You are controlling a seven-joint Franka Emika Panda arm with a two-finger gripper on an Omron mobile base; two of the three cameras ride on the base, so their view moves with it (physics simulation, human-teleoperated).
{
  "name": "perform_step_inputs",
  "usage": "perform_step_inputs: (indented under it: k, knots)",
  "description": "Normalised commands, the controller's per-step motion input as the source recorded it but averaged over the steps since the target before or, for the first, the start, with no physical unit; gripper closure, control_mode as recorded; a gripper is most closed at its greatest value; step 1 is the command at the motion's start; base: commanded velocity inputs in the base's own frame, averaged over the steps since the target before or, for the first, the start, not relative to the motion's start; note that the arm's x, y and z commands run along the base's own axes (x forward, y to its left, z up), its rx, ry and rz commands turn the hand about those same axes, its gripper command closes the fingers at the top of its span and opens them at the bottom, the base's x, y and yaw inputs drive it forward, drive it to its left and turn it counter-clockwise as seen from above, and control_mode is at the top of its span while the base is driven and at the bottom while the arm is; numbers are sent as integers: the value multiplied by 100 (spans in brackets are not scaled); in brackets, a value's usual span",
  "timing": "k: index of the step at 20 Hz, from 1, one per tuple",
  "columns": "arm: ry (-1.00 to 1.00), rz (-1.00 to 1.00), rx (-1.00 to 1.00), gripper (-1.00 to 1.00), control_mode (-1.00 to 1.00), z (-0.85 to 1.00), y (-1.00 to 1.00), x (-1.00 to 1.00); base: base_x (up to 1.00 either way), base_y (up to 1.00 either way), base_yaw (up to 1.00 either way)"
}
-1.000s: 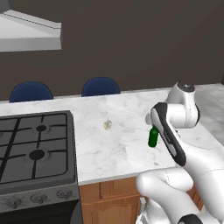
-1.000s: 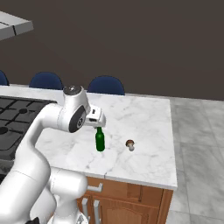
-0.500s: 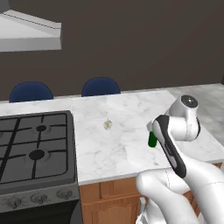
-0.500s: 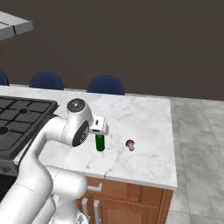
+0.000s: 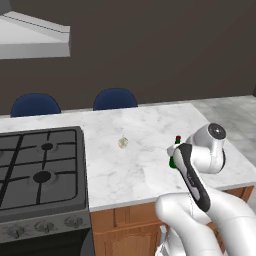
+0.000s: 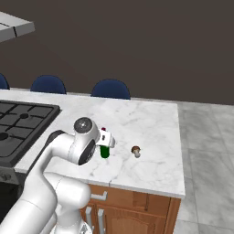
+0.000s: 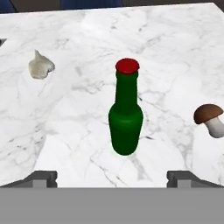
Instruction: Place the beer on the top shelf of the fridge to keep it out of children's reach, and place the mushroom and garlic on lower shelves for easy access.
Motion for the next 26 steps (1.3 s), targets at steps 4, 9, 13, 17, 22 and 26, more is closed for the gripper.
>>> perform_step_inputs:
  k: [4,9,13,17,22,26]
  knots:
    - [0,0,3,-100,-100,-14,-2,23,0,0,0]
    - [0,0,2,-100,-100,-15,-6,27,0,0,0]
    - [0,0,0,-100,-100,-23,0,26,0,0,0]
    - [0,0,0,-100,-100,-25,0,23,0,0,0]
    - [0,0,0,-100,-100,-25,0,21,0,0,0]
    - [0,0,0,-100,-100,-24,0,22,0,0,0]
